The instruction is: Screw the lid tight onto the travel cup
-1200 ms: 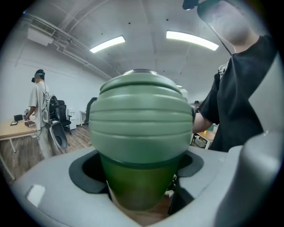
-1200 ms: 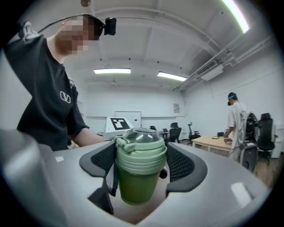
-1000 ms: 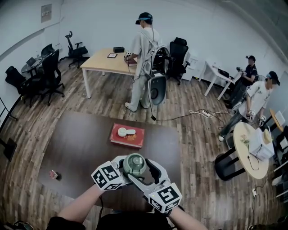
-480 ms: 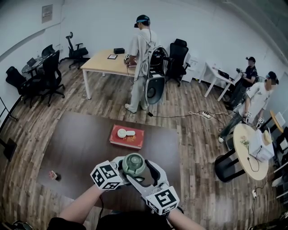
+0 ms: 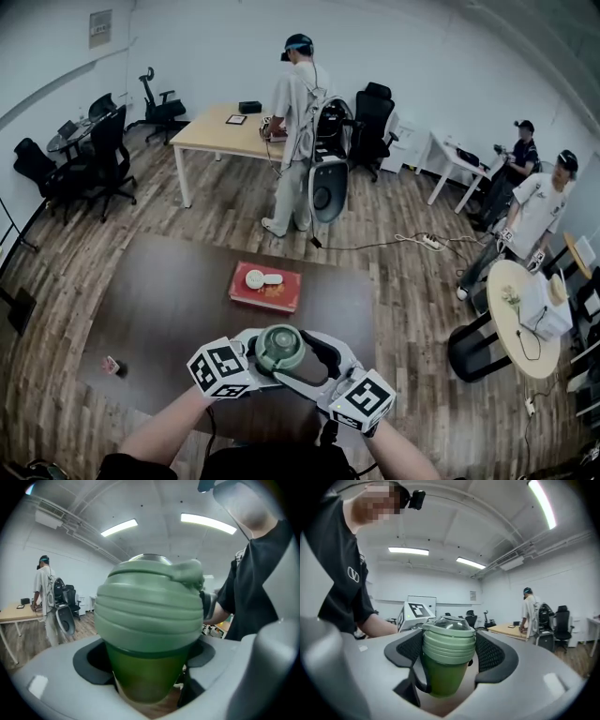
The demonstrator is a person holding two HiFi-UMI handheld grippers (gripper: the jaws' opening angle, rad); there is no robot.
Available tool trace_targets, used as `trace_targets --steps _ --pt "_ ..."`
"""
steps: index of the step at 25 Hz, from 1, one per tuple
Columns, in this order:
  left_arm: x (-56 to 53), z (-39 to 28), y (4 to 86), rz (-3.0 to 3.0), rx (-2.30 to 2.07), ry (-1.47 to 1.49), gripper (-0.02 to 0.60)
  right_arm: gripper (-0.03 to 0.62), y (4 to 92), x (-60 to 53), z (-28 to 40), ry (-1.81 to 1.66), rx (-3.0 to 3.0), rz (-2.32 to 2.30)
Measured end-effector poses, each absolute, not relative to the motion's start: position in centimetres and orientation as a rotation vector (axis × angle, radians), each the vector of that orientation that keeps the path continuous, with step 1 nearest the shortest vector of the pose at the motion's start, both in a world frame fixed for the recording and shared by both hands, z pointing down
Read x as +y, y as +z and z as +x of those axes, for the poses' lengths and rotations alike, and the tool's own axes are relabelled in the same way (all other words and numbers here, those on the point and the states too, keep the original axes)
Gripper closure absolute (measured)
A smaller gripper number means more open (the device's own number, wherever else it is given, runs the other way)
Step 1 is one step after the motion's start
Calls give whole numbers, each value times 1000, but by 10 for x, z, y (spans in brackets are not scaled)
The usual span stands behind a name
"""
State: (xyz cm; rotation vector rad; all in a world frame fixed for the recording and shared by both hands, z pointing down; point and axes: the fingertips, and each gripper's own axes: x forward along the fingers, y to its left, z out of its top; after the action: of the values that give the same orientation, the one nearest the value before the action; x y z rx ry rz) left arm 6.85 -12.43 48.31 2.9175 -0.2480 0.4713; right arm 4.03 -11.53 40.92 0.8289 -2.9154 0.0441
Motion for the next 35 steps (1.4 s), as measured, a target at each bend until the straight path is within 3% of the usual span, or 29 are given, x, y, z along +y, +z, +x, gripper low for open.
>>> trace_targets --steps 7,18,19,21,25,35 --pt "-147 71 499 2914 -519 555 176 240 426 -129 47 315 -2563 1508" --pt "-177 31 493 2950 -839 383 172 250 430 -129 65 122 -2729 1342" --pt "-178 23 491 2967 -895 355 170 284 435 -132 78 92 -2704 1396" --pt "-176 7 489 2994 -1001 301 170 419 449 -141 110 83 -2626 1530" --pt "-172 -28 488 2975 -1174 182 170 559 479 -151 168 118 -2491 1738" --pt "-171 -88 510 2852 -1402 173 170 586 518 -151 199 14 -2335 1883"
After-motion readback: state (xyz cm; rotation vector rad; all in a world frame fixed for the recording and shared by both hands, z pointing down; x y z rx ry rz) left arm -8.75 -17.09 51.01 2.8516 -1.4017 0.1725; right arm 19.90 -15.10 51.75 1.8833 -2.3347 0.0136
